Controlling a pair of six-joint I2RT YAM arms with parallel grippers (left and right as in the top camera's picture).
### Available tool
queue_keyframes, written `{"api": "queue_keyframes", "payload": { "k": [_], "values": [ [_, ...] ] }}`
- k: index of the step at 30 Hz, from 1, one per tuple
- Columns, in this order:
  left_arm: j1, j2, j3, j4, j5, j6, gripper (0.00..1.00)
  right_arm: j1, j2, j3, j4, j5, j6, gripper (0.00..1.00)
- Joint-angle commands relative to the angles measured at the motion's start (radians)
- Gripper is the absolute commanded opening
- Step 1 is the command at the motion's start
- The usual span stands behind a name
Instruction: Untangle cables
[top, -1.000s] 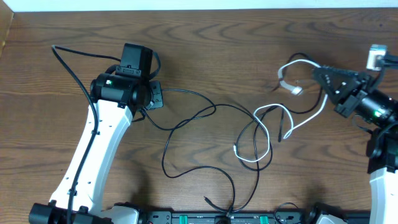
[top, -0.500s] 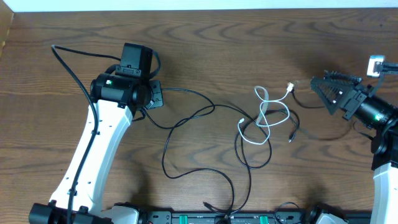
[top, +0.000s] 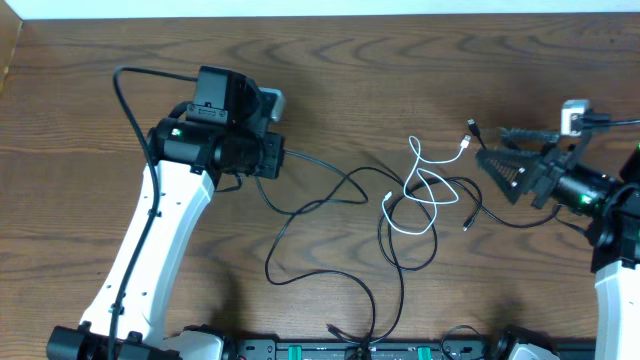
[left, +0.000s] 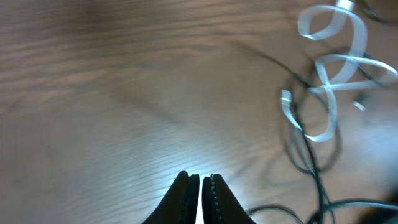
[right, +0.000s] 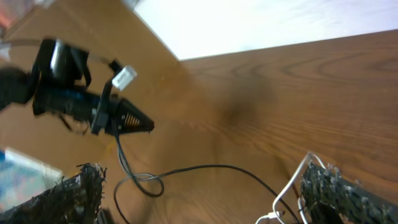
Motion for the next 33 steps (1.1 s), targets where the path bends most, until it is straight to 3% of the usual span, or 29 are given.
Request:
{"api": "queue_keyframes", "payload": {
  "k": [1, 7, 15, 33],
  "values": [
    [-0.035, 0.005, 0.002, 0.001, 0.156, 0.159, 0.08, 0.067, 0.002, 0.012, -0.002, -0.014, -0.112, 0.98],
    [-0.119, 0.004, 0.002, 0.005, 0.157, 0.252, 0.07, 0.216, 0.002, 0.012, -0.002, -0.009, -0.206, 0.92],
    [-0.155, 0.002, 0.002, 0.050, 0.179, 0.256, 0.08, 0.378, 0.048, 0.011, -0.031, 0.115, -0.251, 0.85],
    [-0.154, 0.002, 0.002, 0.048, 0.197, 0.262, 0.08, 0.618, 0.289, 0.011, -0.035, 0.116, -0.314, 0.85]
  ]
}}
